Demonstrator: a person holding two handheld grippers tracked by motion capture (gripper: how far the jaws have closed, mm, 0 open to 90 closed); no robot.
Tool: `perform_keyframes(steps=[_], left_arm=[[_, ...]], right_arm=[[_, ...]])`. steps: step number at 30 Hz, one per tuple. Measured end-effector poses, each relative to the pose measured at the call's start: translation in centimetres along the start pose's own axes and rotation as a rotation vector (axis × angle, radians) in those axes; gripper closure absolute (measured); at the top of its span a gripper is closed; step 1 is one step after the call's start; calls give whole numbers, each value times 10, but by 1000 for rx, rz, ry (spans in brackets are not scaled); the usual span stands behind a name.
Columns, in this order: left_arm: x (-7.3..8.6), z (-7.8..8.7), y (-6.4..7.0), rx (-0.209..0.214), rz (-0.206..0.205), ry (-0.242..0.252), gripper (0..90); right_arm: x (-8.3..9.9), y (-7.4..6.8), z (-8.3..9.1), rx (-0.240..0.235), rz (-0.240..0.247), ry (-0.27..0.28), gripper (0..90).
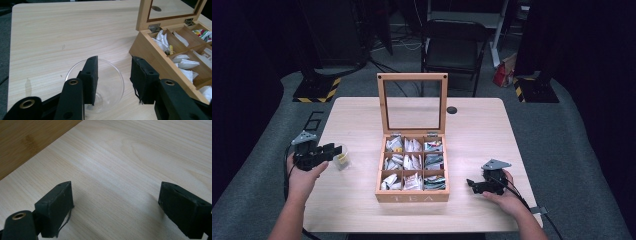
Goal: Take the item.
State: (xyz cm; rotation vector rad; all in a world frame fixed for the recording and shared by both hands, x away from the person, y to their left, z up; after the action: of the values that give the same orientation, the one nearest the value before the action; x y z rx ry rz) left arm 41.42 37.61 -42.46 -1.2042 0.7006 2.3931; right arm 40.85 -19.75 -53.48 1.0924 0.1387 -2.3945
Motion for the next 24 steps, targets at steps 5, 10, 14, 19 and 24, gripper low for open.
perform_keyframes(steps=[5, 10, 14, 19, 24], left_arm=[[-4, 0, 5, 2, -10, 1, 557], [-7, -2, 12, 12, -25, 0, 547], [-9, -3, 18, 18, -38, 1, 542], [-11, -6, 25, 29, -57, -4, 540], [-13, -9, 34, 44, -71, -2, 538]], right_arm=[[0, 0, 0, -1, 0, 1, 118], [0, 0, 0, 0, -1, 0, 118], [0, 0, 0, 0, -1, 1, 118], [0, 0, 0, 0, -1, 0, 118], [0, 0, 0, 0, -1, 0, 118]])
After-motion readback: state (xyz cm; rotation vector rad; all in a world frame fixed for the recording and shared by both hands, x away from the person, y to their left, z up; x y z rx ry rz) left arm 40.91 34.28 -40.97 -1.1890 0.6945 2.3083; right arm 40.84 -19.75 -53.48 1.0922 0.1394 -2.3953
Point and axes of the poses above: each handheld gripper's, and its own axes: z roughly backward along the jaws, x roughly out of its underside, y roughly to its right, the point moved 1 cm from there along -z, roughly forward along the jaws, and after that the axes turned 10 degrees about x, right-handed, at the moved point
